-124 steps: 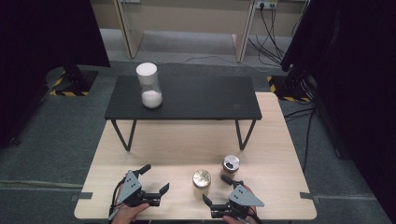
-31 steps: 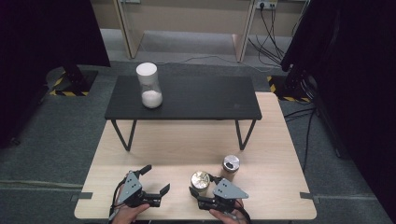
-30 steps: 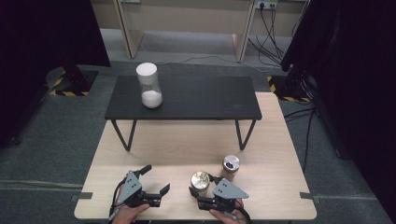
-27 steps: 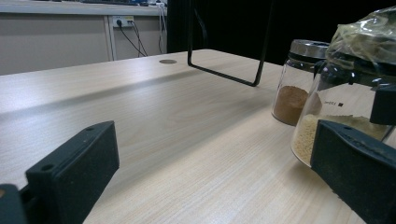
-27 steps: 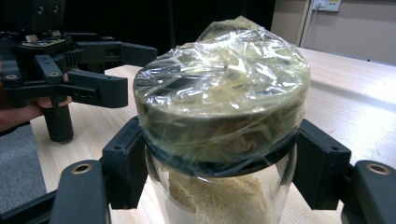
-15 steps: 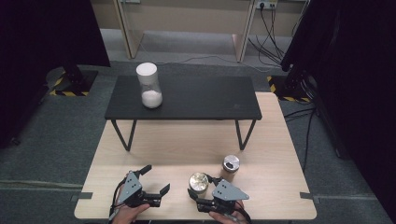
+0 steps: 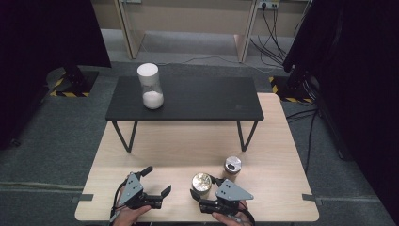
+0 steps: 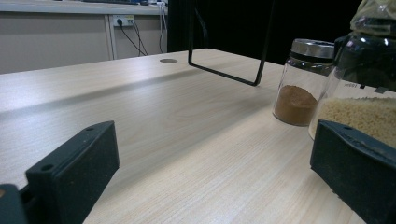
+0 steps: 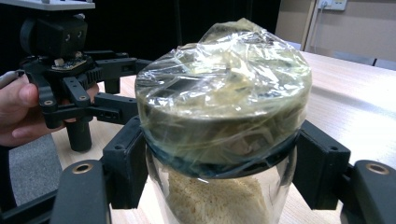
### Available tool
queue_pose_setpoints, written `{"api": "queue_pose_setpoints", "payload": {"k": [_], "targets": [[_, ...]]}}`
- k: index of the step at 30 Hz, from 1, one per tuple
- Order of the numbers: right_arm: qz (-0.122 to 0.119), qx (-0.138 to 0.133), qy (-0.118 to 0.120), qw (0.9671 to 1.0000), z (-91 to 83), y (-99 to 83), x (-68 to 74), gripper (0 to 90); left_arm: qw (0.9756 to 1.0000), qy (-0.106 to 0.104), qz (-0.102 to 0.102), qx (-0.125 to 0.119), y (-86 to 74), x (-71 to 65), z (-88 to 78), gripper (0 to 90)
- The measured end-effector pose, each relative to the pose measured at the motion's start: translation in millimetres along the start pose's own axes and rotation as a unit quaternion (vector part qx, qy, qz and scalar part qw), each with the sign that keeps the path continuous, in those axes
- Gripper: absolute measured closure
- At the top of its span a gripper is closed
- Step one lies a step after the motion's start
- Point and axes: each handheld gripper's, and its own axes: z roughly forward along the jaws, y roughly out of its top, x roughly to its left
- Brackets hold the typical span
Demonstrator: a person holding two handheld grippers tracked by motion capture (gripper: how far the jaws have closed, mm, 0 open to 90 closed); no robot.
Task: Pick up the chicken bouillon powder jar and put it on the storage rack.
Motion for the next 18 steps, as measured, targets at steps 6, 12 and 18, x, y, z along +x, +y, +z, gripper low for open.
{"api": "queue_pose_setpoints", "payload": {"k": [6,12,18], "targets": [[0.001,0.002,-0.004,1.0000,-1.0,8.6,-2.3,30.5,1.0000,0.000,0.000,0.000,-0.1,0.1,0.2,0.5],[0.004,0.000,-0.004,1.0000,-1.2,16.1,-3.3,30.5,1.0000,0.000,-0.001,0.000,-0.1,0.2,0.1,0.5],[0.004,0.000,0.000,1.0000,-1.0,27.5,-4.5,30.5,1.0000,0.000,-0.001,-0.001,0.1,0.4,-0.2,0.5]]}}
